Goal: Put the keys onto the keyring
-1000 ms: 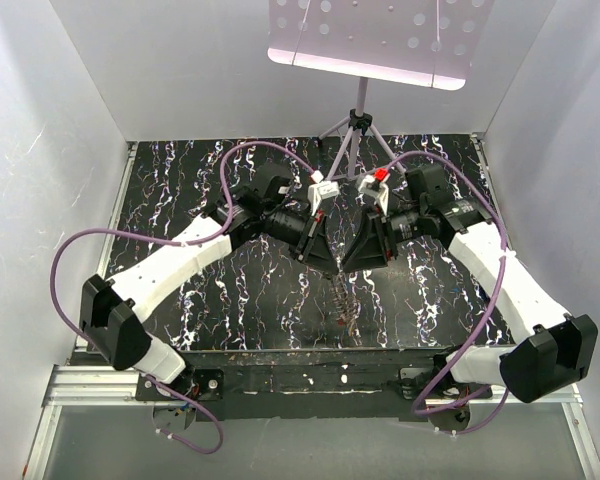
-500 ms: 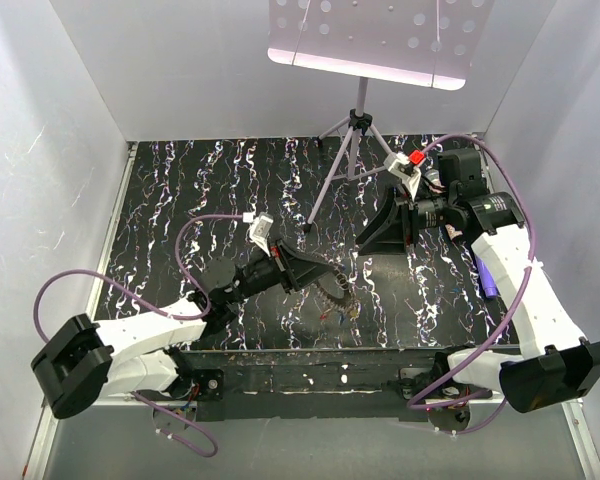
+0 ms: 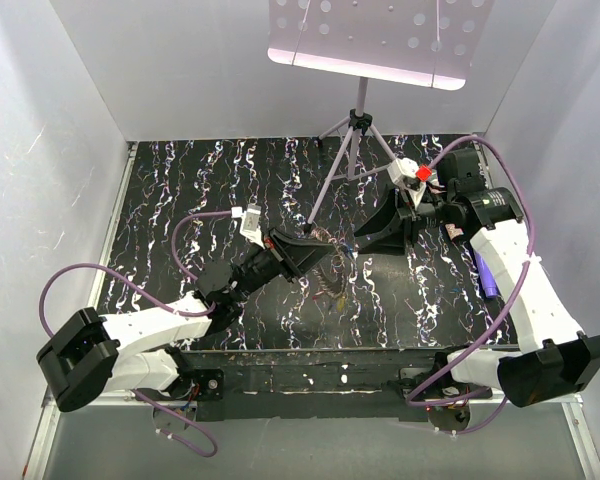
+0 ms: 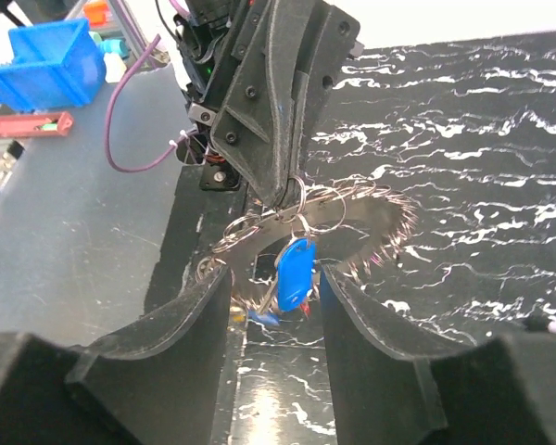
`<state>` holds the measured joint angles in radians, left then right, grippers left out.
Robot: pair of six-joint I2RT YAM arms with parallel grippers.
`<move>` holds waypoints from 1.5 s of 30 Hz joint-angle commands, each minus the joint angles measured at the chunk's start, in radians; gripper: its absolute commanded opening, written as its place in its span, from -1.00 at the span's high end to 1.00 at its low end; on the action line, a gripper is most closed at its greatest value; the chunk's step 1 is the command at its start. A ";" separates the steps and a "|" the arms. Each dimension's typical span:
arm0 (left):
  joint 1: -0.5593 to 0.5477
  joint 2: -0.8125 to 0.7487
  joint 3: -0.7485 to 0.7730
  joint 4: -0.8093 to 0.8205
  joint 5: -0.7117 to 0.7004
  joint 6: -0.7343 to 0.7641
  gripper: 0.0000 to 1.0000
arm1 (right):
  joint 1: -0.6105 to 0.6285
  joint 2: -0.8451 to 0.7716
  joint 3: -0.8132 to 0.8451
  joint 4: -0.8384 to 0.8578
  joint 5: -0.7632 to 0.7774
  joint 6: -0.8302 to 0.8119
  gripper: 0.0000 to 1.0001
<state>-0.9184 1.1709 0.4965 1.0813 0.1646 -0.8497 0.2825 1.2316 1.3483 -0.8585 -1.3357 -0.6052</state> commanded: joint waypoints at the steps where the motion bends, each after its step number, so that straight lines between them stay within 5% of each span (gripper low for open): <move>1: -0.004 -0.025 0.065 -0.015 0.032 0.000 1.00 | 0.000 0.019 0.060 -0.168 -0.097 -0.333 -0.06; 17: -0.004 -0.004 0.094 -0.029 0.087 -0.011 1.00 | 0.050 0.034 0.058 -0.113 -0.086 -0.234 0.09; 35: -0.004 0.010 0.079 0.051 0.059 -0.026 1.00 | 0.078 0.002 -0.011 0.088 0.006 0.042 0.97; 45: -0.004 0.022 0.079 0.117 0.004 0.020 1.00 | 0.110 -0.027 -0.072 0.165 0.032 0.157 0.97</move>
<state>-0.9207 1.1992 0.5480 1.0760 0.2195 -0.8539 0.3748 1.2331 1.3048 -0.7513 -1.3209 -0.5312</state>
